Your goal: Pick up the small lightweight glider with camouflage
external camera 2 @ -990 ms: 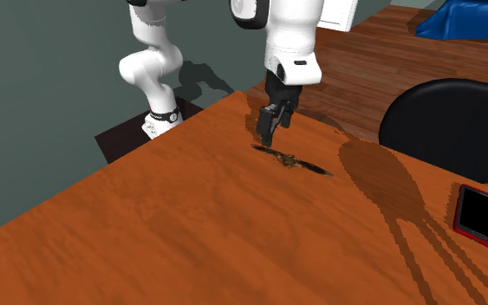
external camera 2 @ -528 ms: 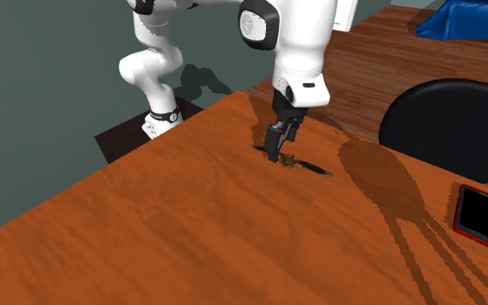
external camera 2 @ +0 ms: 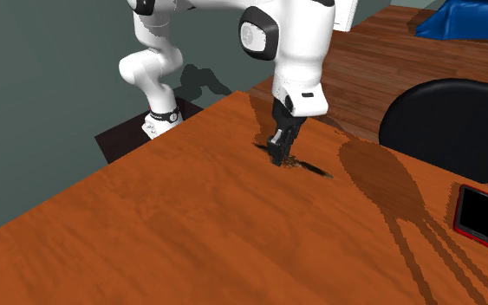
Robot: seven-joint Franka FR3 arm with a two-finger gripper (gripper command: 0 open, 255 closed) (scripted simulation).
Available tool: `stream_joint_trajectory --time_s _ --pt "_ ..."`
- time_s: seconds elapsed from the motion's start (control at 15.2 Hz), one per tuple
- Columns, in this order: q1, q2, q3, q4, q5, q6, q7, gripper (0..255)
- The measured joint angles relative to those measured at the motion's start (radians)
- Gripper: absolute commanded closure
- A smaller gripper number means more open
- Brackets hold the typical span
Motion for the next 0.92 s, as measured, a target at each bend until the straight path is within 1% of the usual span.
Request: stream_joint_trajectory --time_s 0.46,0.92 --pt "0.000 -0.003 0.000 0.001 0.000 -0.004 0.000 255" --pt "-0.001 -0.004 -0.001 0.084 0.000 -0.088 -0.003 255"
